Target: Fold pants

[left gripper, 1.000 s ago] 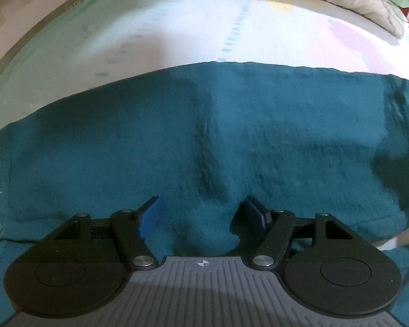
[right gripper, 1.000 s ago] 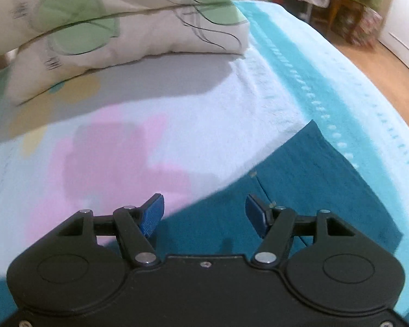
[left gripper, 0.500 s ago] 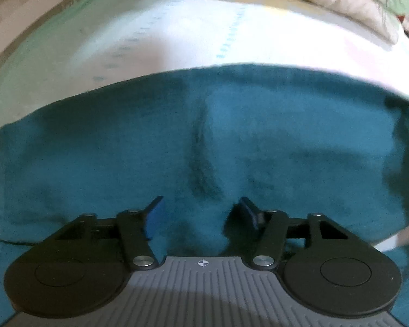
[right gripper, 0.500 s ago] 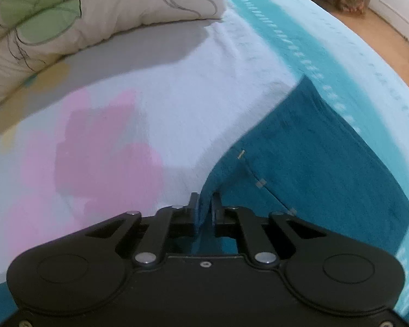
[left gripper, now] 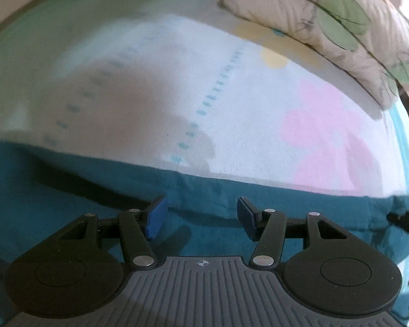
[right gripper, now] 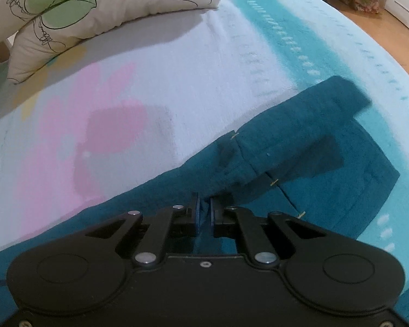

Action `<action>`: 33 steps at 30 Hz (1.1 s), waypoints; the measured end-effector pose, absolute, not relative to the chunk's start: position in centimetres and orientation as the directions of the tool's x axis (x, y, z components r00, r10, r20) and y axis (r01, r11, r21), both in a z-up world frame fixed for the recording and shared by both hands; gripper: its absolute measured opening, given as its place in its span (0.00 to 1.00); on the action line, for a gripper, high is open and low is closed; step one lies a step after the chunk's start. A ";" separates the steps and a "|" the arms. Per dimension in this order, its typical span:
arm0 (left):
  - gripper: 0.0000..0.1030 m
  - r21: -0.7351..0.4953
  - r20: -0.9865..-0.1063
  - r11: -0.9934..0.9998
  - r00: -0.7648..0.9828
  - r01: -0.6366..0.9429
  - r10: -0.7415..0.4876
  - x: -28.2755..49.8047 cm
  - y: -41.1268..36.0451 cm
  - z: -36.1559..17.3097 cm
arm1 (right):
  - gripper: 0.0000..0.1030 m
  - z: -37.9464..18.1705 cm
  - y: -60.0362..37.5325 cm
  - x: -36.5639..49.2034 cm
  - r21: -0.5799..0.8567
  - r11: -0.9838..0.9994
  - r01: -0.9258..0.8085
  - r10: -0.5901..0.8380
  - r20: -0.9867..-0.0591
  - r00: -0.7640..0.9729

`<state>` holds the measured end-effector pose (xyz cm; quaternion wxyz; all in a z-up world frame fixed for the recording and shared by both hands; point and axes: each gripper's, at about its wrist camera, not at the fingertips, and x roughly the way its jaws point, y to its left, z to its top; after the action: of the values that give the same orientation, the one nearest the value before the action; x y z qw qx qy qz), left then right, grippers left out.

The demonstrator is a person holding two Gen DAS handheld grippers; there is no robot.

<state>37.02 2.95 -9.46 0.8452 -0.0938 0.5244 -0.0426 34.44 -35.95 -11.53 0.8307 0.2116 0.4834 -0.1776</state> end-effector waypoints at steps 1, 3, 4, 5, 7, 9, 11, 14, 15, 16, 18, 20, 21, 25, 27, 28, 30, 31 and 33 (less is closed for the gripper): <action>0.53 -0.212 -0.878 0.976 0.446 -0.039 -0.173 36.9 3.1 -9.7 | 0.10 -11.4 -36.0 34.5 0.185 0.847 0.498 -0.088 -0.876 0.474; 0.53 -0.225 -0.879 0.973 0.443 -0.059 -0.177 36.7 3.5 -10.1 | 0.10 -11.1 -36.2 34.2 0.191 0.849 0.493 -0.086 -0.870 0.486; 0.53 -0.227 -0.880 0.972 0.442 -0.067 -0.175 36.8 3.6 -10.3 | 0.10 -10.9 -36.2 34.2 0.193 0.851 0.489 -0.085 -0.867 0.490; 0.53 -0.231 -0.882 0.970 0.437 -0.073 -0.177 37.0 3.6 -10.4 | 0.10 -10.9 -36.2 34.2 0.193 0.853 0.485 -0.085 -0.866 0.493; 0.53 -0.239 -0.886 0.967 0.426 -0.087 -0.181 37.2 3.6 -10.8 | 0.10 -10.8 -36.2 34.3 0.194 0.854 0.483 -0.084 -0.864 0.496; 0.53 -0.258 -0.884 0.961 0.425 -0.100 -0.193 37.2 3.6 -10.9 | 0.10 -10.8 -36.2 34.3 0.197 0.854 0.482 -0.081 -0.864 0.496; 0.53 -0.269 -0.883 0.957 0.426 -0.112 -0.198 37.4 3.6 -11.2 | 0.10 -10.8 -36.3 34.4 0.198 0.855 0.480 -0.079 -0.864 0.497; 0.53 -0.292 -0.877 0.946 0.434 -0.139 -0.207 37.9 3.5 -11.5 | 0.10 -11.0 -36.4 34.4 0.197 0.858 0.475 -0.075 -0.866 0.495; 0.53 -0.303 -0.876 0.941 0.434 -0.150 -0.212 38.1 3.6 -11.6 | 0.10 -11.0 -36.5 34.4 0.199 0.858 0.475 -0.073 -0.866 0.495; 0.53 -0.313 -0.877 0.935 0.429 -0.166 -0.217 38.5 3.6 -11.9 | 0.10 -11.1 -36.5 34.3 0.200 0.857 0.475 -0.072 -0.866 0.495; 0.53 -0.329 -0.881 0.924 0.416 -0.196 -0.225 39.1 3.7 -12.4 | 0.10 -11.1 -36.5 34.2 0.205 0.856 0.474 -0.068 -0.865 0.496; 0.53 -0.344 -0.883 0.912 0.407 -0.224 -0.233 39.5 3.9 -13.0 | 0.10 -11.2 -36.5 34.2 0.204 0.858 0.472 -0.067 -0.866 0.496; 0.53 -0.355 -0.883 0.904 0.403 -0.237 -0.241 39.7 3.9 -13.3 | 0.10 -11.2 -36.5 34.2 0.201 0.860 0.470 -0.068 -0.866 0.495; 0.23 -0.368 -0.874 0.889 0.429 -0.273 -0.230 40.2 3.9 -13.5 | 0.10 -11.5 -36.4 34.0 0.197 0.862 0.467 -0.066 -0.869 0.490; 0.08 -0.370 -0.876 0.890 0.420 -0.268 -0.237 40.5 3.7 -13.1 | 0.10 -11.3 -36.3 33.6 0.216 0.858 0.466 -0.056 -0.862 0.503; 0.07 -0.359 -0.875 0.896 0.429 -0.261 -0.226 40.4 3.5 -12.6 | 0.10 -11.0 -36.3 33.3 0.217 0.856 0.469 -0.061 -0.859 0.508; 0.06 -0.321 -0.857 0.925 0.479 -0.205 -0.191 39.5 2.8 -10.5 | 0.10 -10.0 -36.2 32.5 0.236 0.851 0.468 -0.057 -0.845 0.531; 0.06 -0.295 -0.850 0.939 0.498 -0.177 -0.173 38.8 2.5 -9.3 | 0.10 -9.2 -36.2 31.7 0.253 0.847 0.468 -0.052 -0.836 0.546; 0.06 -0.260 -0.830 0.958 0.534 -0.119 -0.159 36.9 2.0 -6.7 | 0.10 -7.4 -36.1 30.0 0.264 0.849 0.458 -0.053 -0.819 0.571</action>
<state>36.85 1.96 -6.72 0.8638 -0.1440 0.4826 -0.0118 29.97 -36.06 -7.39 0.8556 0.2310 0.4386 -0.1494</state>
